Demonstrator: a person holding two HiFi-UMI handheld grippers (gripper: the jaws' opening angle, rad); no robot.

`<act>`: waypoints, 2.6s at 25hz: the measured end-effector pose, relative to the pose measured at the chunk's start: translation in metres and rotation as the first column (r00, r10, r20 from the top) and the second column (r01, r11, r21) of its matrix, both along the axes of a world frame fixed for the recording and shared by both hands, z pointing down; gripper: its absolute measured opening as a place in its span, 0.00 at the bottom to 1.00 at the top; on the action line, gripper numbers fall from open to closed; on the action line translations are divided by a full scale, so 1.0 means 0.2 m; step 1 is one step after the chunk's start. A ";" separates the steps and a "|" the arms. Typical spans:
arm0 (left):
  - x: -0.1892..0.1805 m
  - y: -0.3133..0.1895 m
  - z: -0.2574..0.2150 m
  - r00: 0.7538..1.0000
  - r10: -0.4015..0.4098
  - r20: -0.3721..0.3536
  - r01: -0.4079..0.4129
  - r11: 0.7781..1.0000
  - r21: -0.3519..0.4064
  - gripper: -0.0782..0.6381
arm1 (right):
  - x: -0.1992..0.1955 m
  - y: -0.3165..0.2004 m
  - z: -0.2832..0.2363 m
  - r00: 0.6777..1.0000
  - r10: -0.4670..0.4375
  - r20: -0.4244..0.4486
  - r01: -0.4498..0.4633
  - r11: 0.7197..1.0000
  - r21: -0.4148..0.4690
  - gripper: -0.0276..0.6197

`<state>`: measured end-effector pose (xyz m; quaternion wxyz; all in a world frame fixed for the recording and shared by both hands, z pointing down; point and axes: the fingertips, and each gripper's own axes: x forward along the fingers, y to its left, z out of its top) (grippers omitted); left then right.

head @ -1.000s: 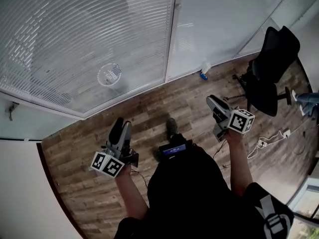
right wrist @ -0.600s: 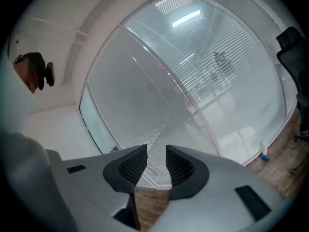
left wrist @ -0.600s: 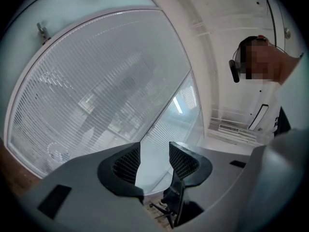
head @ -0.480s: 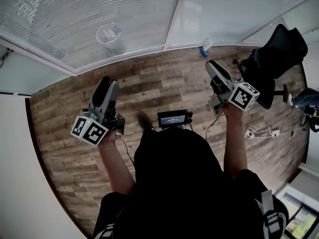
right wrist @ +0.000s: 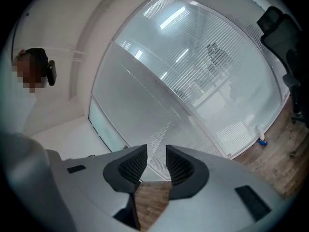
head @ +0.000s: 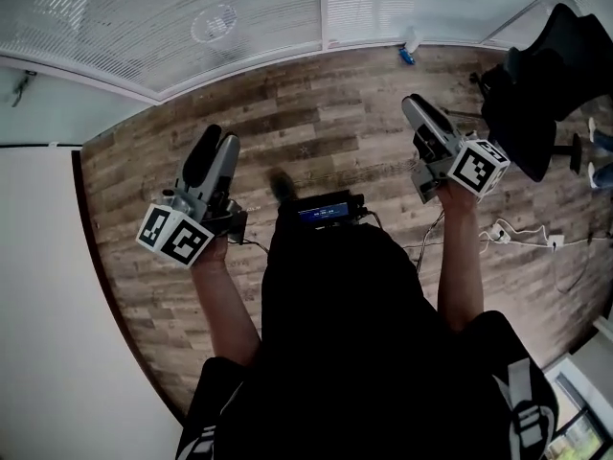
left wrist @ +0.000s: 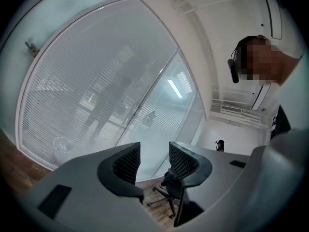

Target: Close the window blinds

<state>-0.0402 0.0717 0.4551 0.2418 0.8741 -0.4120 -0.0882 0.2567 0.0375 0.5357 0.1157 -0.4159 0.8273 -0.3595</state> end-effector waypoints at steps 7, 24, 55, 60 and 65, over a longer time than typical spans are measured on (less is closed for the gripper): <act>0.10 0.15 -0.01 0.999 -0.012 0.047 0.013 1.000 -0.028 0.39 | 0.00 0.08 0.04 0.998 -0.046 0.051 0.047 0.999 -0.011 0.24; -0.12 0.68 0.12 0.987 0.109 -0.114 -0.110 0.994 -0.001 0.38 | -0.31 0.87 -0.04 0.996 -0.006 -0.094 0.007 1.000 0.010 0.24; 0.26 0.98 -0.01 0.991 0.130 -0.036 -0.130 0.992 0.011 0.38 | 0.01 1.20 -0.01 0.998 -0.054 -0.033 0.056 0.998 0.041 0.19; 0.33 1.02 -0.02 0.990 0.143 -0.015 -0.143 0.990 0.016 0.38 | -0.02 1.20 0.02 0.995 -0.098 -0.027 0.099 0.994 0.055 0.19; 0.34 1.02 -0.02 0.989 0.150 -0.013 -0.149 0.989 0.021 0.38 | -0.03 1.21 -0.01 0.992 -0.116 -0.056 0.120 0.990 0.076 0.19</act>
